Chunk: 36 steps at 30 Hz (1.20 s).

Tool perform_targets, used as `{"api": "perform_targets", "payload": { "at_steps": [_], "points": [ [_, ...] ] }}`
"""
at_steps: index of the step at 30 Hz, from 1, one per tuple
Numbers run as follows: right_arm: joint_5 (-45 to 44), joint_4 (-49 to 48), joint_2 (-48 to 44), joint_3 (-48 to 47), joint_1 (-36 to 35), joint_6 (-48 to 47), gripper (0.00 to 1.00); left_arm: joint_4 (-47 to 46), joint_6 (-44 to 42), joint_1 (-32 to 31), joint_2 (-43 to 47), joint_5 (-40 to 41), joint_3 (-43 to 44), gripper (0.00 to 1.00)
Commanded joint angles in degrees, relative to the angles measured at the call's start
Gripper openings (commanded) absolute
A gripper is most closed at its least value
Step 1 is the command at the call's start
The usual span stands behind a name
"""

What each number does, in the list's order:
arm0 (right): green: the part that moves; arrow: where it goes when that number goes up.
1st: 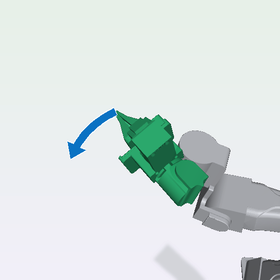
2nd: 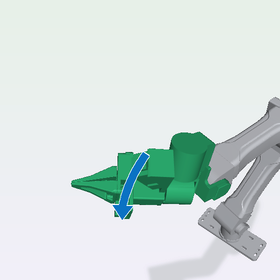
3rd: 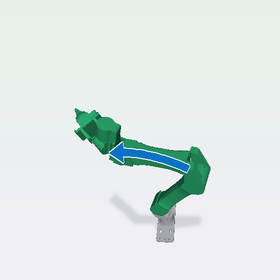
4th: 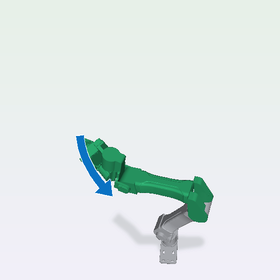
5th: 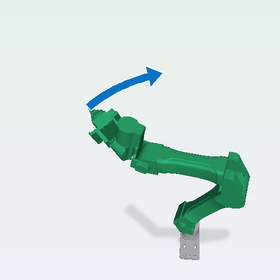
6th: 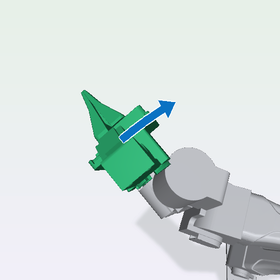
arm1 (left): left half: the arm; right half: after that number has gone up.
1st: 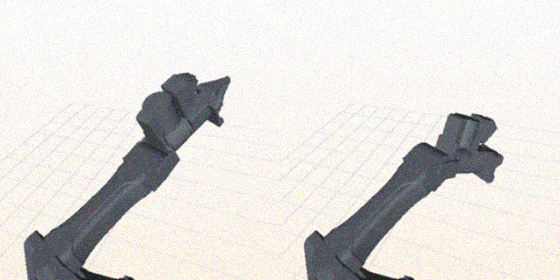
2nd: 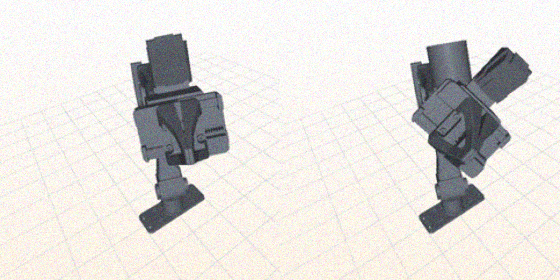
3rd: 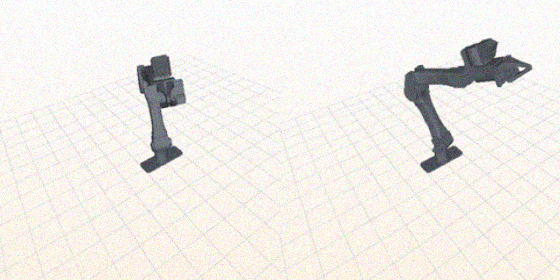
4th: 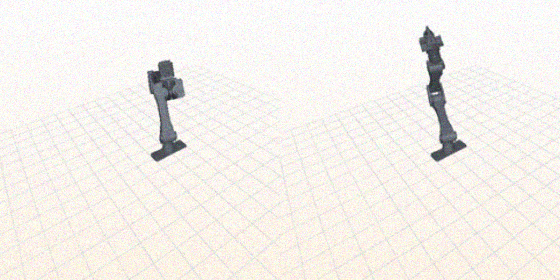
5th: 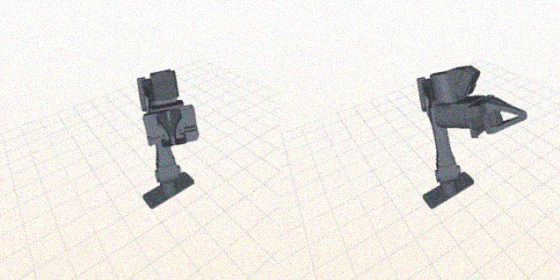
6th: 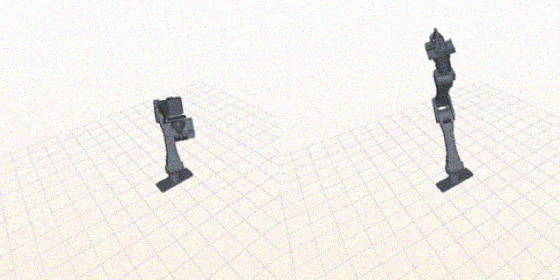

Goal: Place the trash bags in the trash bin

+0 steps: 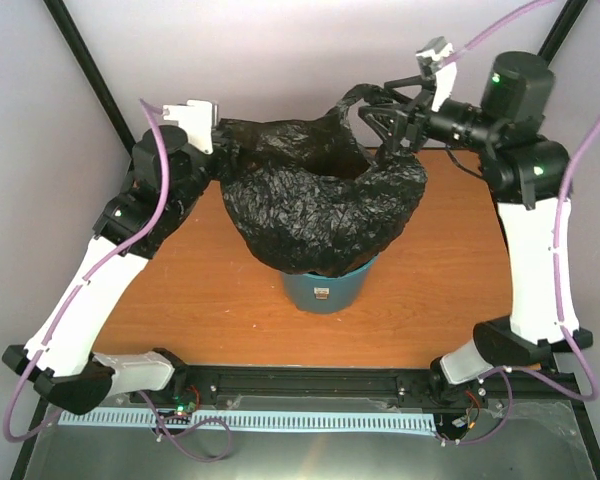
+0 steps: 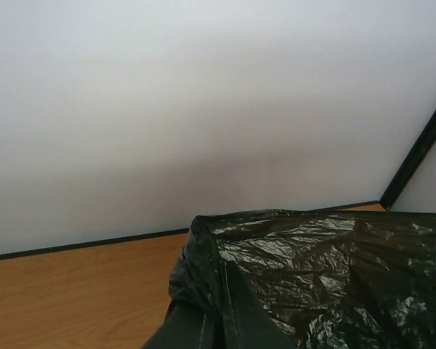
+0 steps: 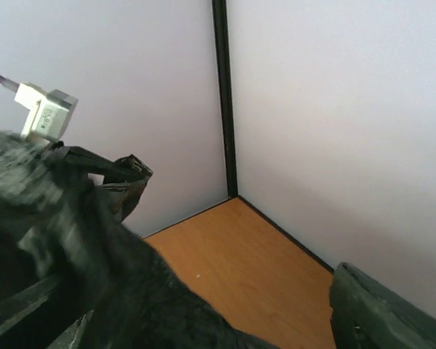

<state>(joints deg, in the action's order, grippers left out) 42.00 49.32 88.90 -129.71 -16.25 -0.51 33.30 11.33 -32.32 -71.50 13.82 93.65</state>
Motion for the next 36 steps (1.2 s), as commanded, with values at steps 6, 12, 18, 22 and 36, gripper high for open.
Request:
{"api": "perform_targets", "payload": {
  "at_steps": [6,12,18,22,36],
  "points": [
    [-11.84,3.03,-15.31,3.12,1.53,-0.63,0.88,-6.0,0.41,3.9,3.26,-5.41,-3.04,0.01],
    [-28.33,7.73,-18.0,7.8,9.29,-0.32,0.87,-6.38,1.86,6.74,2.66,-10.59,-3.63,0.01],
    [-25.62,9.31,-21.24,20.71,16.72,-5.59,0.84,-6.83,1.59,6.83,3.84,-10.36,-4.8,0.01],
    [-21.15,9.53,-25.91,32.98,16.77,-15.08,0.79,-7.17,1.22,6.83,4.03,-10.08,-5.47,0.01],
    [-12.68,10.89,-29.44,45.76,15.95,-30.19,0.66,-7.24,1.54,7.79,3.74,-10.91,-5.23,0.01]
  ]
}}
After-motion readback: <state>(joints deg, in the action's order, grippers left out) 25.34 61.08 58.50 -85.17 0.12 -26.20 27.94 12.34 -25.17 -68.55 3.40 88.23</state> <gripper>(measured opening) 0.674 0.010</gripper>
